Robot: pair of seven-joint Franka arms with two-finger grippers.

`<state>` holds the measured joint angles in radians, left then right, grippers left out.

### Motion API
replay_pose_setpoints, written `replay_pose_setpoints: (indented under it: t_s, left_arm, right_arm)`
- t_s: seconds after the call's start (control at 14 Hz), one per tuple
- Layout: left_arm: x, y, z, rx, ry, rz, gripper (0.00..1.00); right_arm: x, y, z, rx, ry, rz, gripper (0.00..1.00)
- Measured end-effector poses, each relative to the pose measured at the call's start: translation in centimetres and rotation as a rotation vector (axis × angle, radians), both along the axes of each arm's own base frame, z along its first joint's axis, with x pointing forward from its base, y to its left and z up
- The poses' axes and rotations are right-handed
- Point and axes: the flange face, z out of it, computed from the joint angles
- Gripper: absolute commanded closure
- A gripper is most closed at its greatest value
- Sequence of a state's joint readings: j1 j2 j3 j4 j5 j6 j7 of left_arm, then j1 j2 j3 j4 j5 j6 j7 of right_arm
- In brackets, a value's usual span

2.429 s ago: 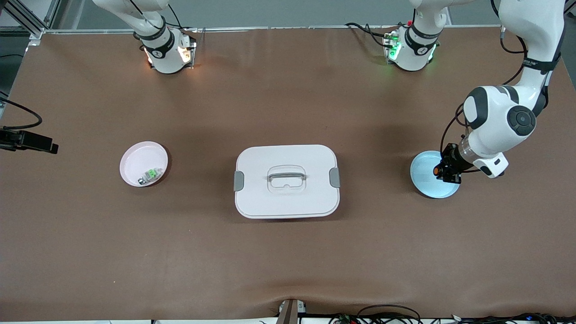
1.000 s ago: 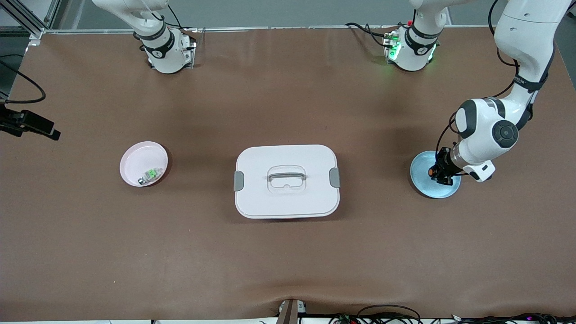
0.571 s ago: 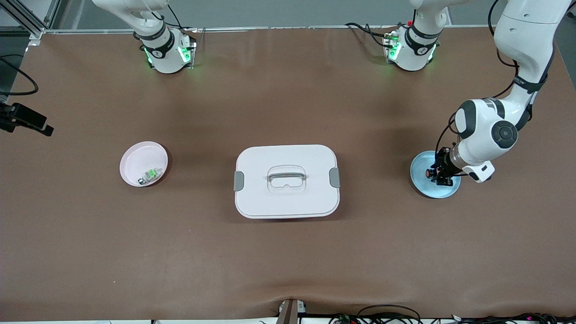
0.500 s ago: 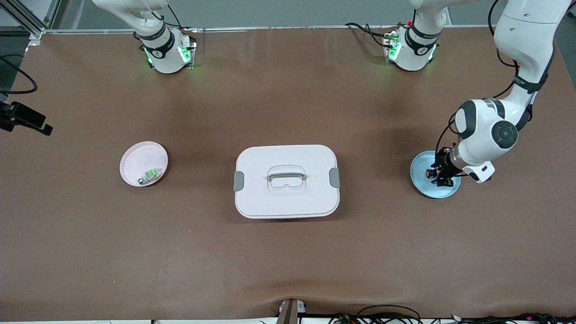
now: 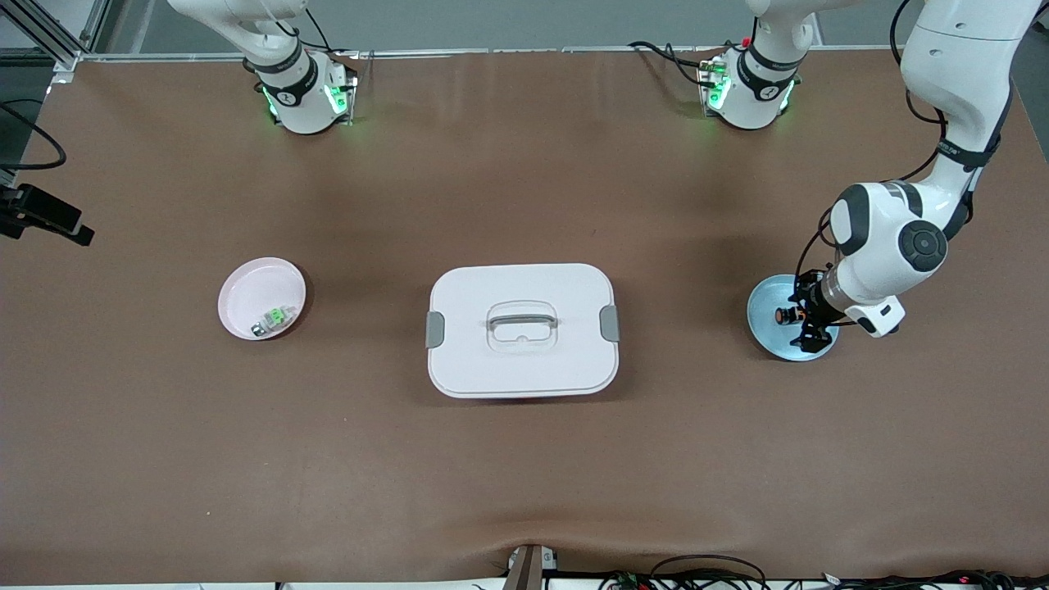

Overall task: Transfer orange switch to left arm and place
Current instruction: 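Lower the switch onto the light-blue plate and open the left gripper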

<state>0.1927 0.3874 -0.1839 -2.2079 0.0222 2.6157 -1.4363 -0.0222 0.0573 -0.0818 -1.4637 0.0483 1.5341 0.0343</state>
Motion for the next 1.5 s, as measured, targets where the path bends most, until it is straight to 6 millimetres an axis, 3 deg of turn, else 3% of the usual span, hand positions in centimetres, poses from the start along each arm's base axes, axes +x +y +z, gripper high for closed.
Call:
replay_pose_setpoints:
  t_s: [0.36, 0.57, 1.5]
  left_arm:
    - [0.3, -0.2, 0.2, 0.000, -0.007, -0.005, 0.00]
    - [0.4, -1.7, 0.4, 0.002, -0.014, -0.082, 0.00]
    - [0.2, -3.7, 0.6, 0.022, -0.083, -1.165, 0.00]
  right_arm:
    - [-0.1, 0.0, -0.1, 0.002, 0.010, 0.000, 0.00]
    - [-0.4, 0.0, -0.2, 0.005, 0.035, 0.000, 0.00]
    - [-0.8, 1.7, -0.6, 0.011, 0.082, 0.035, 0.00]
